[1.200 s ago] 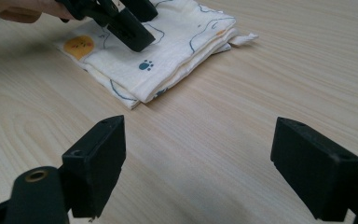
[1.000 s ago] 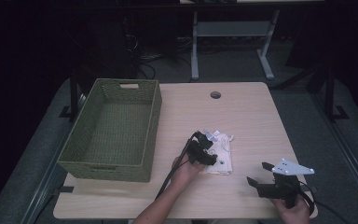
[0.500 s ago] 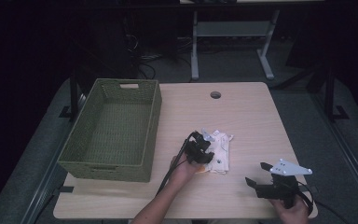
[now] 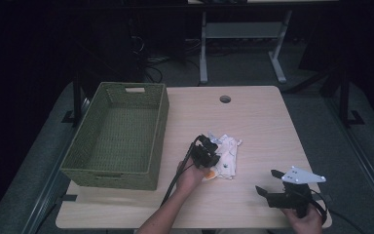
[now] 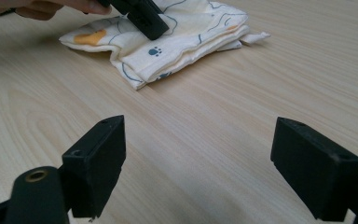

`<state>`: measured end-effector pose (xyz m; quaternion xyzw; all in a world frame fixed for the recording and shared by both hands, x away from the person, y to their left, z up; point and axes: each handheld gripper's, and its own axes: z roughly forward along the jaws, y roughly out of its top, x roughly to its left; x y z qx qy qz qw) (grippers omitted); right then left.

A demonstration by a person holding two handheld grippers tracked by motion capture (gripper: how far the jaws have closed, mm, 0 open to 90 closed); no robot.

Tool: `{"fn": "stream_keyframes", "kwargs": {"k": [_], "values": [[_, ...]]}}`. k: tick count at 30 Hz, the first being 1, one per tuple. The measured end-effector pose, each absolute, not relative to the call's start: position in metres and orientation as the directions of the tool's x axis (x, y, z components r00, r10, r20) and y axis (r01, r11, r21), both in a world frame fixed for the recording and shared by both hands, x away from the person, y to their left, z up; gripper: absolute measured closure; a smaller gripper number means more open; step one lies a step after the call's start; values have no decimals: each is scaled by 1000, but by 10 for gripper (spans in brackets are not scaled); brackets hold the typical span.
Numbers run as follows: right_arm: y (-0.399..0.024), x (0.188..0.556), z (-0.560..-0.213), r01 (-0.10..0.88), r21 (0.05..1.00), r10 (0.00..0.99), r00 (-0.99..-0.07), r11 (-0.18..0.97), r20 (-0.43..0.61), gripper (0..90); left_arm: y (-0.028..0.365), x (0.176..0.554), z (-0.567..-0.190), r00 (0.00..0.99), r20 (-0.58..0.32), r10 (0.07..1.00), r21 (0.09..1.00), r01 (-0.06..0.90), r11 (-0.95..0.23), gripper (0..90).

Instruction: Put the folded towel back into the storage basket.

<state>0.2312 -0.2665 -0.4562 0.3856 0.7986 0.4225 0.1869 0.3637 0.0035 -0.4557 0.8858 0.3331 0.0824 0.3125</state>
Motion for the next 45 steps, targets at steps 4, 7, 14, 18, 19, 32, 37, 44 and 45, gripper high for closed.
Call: {"fn": "stream_keyframes", "kwargs": {"k": [4, 7, 14, 18, 19, 32, 37, 44, 45], "values": [[-268, 229, -455, 460, 827, 774, -632, 325, 47, 176, 4, 367, -452, 762, -78, 643, 596, 552, -583, 822], [-268, 227, -453, 439, 844, 777, -628, 310, 42, 176, 5, 365, -448, 768, -80, 635, 604, 545, -582, 825], [-271, 228, -453, 452, 839, 789, -612, 303, 45, 176, 9, 359, -436, 776, -109, 621, 635, 535, -557, 826], [-272, 228, -453, 454, 842, 798, -601, 291, 49, 177, 13, 357, -430, 781, -124, 611, 639, 534, -553, 826], [-272, 228, -454, 457, 840, 799, -600, 292, 49, 177, 15, 357, -428, 783, -131, 608, 642, 534, -550, 826], [-272, 229, -455, 464, 834, 803, -594, 297, 45, 177, 29, 351, -406, 782, -184, 595, 686, 536, -492, 825], [-272, 229, -455, 462, 836, 803, -594, 295, 44, 177, 34, 350, -401, 776, -230, 587, 697, 552, -457, 824], [-273, 230, -455, 461, 837, 805, -592, 293, 45, 177, 46, 352, -390, 773, -322, 547, 700, 583, -412, 823], [-273, 230, -455, 460, 838, 805, -592, 293, 43, 176, 47, 352, -389, 773, -329, 542, 699, 586, -411, 822]]}}
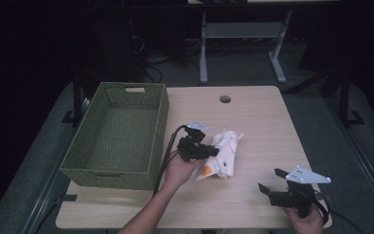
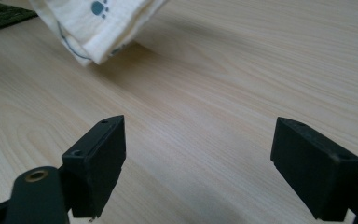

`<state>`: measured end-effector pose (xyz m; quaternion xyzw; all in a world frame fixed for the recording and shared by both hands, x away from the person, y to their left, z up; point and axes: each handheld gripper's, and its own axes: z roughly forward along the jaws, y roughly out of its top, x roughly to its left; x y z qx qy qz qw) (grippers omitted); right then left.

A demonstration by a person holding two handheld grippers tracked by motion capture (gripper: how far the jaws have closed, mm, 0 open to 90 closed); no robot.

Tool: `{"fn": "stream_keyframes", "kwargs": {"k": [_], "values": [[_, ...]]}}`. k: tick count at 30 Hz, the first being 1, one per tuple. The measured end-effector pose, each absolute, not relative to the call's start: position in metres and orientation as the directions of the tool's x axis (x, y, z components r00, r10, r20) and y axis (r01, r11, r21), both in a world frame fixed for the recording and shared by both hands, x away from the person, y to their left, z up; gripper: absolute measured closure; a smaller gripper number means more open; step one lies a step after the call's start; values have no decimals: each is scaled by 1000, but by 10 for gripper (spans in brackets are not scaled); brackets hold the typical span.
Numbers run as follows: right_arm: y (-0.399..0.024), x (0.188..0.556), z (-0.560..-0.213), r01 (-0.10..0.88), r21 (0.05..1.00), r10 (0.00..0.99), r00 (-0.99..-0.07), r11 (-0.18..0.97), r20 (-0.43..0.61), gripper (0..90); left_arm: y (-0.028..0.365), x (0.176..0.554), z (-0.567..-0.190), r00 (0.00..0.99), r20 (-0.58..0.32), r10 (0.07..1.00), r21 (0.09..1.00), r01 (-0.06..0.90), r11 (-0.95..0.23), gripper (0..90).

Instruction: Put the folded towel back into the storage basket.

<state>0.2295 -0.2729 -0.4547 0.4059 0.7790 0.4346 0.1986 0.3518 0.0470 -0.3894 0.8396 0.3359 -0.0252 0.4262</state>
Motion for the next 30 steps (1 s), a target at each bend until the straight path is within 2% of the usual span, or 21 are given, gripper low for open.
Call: {"fn": "stream_keyframes", "kwargs": {"k": [13, 30], "values": [[-273, 230, -455, 461, 837, 806, -590, 294, 41, 176, 64, 357, -374, 762, -425, 488, 673, 627, -393, 818], [-271, 231, -455, 461, 833, 804, -594, 305, 35, 176, 86, 356, -355, 758, -471, 451, 666, 641, -381, 819]]}}
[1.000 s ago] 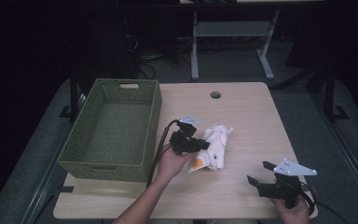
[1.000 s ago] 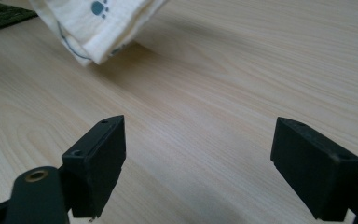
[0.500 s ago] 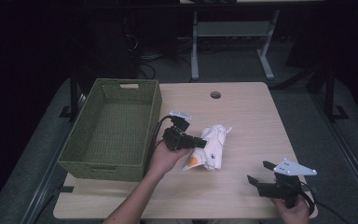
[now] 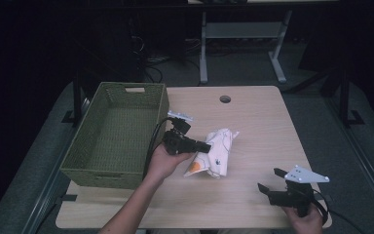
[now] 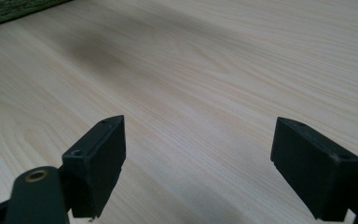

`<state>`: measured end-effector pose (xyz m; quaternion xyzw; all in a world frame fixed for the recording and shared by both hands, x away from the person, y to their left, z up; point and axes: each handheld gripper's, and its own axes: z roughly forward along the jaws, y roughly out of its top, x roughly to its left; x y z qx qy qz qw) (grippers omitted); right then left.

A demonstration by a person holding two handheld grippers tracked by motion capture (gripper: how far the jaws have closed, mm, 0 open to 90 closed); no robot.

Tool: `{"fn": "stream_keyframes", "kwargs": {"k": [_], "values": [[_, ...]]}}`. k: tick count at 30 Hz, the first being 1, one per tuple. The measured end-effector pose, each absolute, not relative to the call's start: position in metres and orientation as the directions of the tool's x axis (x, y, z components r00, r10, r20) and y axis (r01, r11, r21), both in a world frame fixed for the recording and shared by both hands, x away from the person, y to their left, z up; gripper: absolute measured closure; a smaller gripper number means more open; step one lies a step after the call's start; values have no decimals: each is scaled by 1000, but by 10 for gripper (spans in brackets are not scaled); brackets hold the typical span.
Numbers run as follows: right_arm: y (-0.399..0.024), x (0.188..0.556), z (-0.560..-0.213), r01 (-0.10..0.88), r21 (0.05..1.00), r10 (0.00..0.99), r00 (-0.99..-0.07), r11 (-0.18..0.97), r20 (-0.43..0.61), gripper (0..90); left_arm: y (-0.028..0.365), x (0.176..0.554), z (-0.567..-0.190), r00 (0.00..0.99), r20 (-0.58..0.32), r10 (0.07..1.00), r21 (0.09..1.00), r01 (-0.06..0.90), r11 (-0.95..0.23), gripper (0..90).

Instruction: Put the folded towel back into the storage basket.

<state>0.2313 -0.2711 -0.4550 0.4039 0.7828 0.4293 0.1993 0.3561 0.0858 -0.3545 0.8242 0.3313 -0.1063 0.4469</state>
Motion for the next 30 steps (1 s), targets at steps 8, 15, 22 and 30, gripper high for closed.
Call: {"fn": "stream_keyframes", "kwargs": {"k": [8, 15, 22, 30], "values": [[-272, 232, -455, 471, 830, 810, -586, 299, 41, 177, 96, 356, -343, 763, -487, 425, 671, 639, -377, 816], [-273, 232, -456, 470, 831, 811, -584, 298, 39, 176, 106, 357, -331, 766, -492, 415, 681, 635, -364, 815], [-273, 233, -456, 470, 831, 814, -580, 298, 36, 176, 114, 358, -326, 763, -500, 410, 682, 639, -357, 814], [-274, 235, -457, 476, 829, 818, -574, 294, 40, 176, 122, 360, -321, 759, -518, 395, 684, 644, -343, 814]]}}
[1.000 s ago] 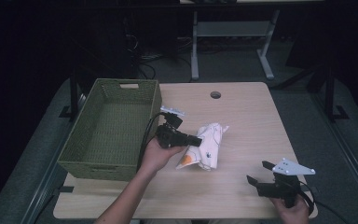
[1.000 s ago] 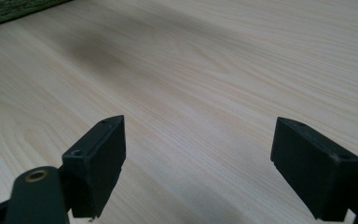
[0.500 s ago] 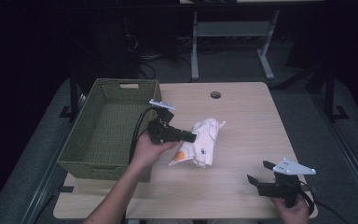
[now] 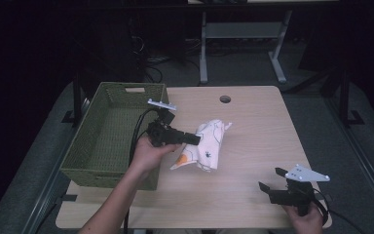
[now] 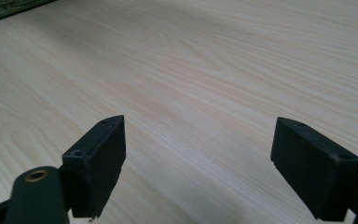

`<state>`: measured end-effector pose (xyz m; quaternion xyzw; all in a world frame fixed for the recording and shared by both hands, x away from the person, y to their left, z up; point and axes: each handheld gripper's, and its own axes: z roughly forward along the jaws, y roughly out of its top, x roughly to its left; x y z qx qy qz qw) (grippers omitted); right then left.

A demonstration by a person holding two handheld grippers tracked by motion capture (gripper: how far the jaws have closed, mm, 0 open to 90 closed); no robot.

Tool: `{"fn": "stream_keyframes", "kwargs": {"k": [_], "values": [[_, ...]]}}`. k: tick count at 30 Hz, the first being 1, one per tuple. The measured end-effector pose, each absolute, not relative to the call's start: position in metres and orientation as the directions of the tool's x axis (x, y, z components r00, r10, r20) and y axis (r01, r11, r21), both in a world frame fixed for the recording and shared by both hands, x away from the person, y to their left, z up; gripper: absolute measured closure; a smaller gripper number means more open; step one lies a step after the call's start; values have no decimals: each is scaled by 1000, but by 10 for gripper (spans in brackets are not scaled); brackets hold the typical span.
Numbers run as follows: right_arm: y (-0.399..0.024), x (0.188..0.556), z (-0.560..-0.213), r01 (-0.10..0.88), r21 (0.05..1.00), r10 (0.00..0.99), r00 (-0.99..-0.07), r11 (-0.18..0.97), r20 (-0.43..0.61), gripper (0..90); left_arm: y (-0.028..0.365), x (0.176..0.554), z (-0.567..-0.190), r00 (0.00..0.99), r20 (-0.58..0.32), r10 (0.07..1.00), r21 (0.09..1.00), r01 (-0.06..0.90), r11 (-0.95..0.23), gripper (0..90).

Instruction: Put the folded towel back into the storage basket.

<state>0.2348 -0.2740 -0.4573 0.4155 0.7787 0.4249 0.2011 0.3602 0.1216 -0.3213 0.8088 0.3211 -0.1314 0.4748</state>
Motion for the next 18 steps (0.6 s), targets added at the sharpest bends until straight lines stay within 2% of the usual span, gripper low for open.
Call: {"fn": "stream_keyframes", "kwargs": {"k": [18], "values": [[-276, 238, -459, 495, 824, 832, -552, 275, 54, 176, 146, 364, -304, 765, -532, 363, 700, 638, -321, 814]]}}
